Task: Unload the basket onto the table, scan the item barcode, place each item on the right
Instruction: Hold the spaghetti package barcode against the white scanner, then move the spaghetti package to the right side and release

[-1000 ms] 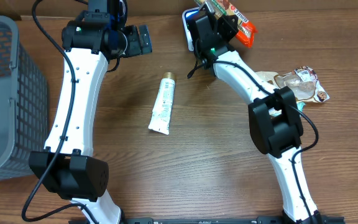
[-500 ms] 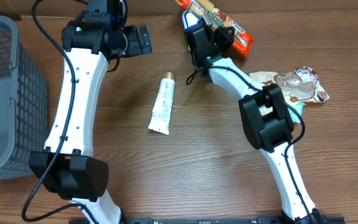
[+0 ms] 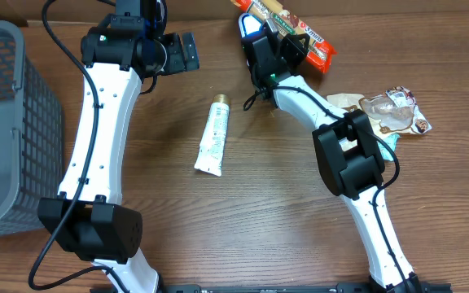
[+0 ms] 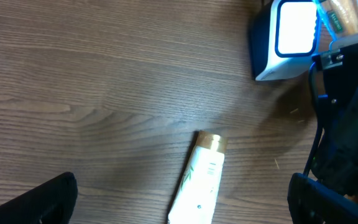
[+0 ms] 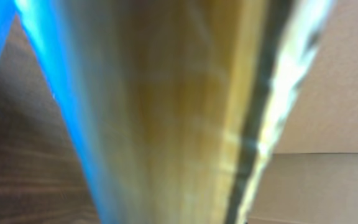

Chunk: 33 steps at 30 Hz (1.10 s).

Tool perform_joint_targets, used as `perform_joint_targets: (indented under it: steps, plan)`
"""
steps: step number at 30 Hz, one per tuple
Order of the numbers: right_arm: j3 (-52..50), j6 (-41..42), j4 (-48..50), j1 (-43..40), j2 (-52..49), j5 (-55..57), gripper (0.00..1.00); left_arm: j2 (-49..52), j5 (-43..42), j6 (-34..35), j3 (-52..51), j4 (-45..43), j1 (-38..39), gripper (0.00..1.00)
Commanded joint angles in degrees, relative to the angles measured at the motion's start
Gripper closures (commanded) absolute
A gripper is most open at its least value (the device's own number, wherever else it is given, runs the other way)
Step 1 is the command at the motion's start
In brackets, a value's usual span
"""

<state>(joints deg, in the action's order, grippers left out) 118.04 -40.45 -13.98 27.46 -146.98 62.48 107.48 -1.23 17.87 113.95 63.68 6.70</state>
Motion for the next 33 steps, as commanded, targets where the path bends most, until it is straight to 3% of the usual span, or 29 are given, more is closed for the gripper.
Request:
perform_joint_targets:
  steps: [1, 7, 13, 17, 21, 26, 28, 33]
  plan:
    - [1.9, 4.2, -3.7, 2.3, 6.4, 3.4, 0.96, 0.0, 0.2, -0.1, 0.5, 0.0, 0.1, 0.00]
    - [1.9, 22.2, -26.8, 4.6, 19.4, -13.7, 0.96, 0.0, 0.2, -0.1, 0.5, 0.0, 0.1, 0.00]
    - [1.9, 38.4, -43.9, 0.7, 34.1, -45.7, 0.96, 0.0, 0.2, -0.1, 0.5, 0.0, 0.1, 0.00]
    - [1.9, 40.2, -55.4, -9.1, 39.0, -75.9, 0.96, 0.0, 0.2, -0.1, 0.5, 0.0, 0.1, 0.00]
    - [0.7, 40.2, -66.4, -21.0, 38.5, -87.1, 0.96, 0.0, 0.2, -0.1, 0.5, 0.0, 0.1, 0.00]
    - [-10.5, 40.2, -63.1, -33.3, 38.3, -88.3, 0.96, 0.0, 0.2, -0.1, 0.5, 0.0, 0.1, 0.00]
    - [-21.9, 40.3, -56.9, -39.5, 38.3, -92.3, 0.96, 0.0, 0.2, -0.1, 0.5, 0.0, 0.1, 0.00]
    - [-35.6, 40.4, -46.9, -44.4, 38.3, -96.6, 0.96, 0.0, 0.2, -0.1, 0.5, 0.0, 0.1, 0.00]
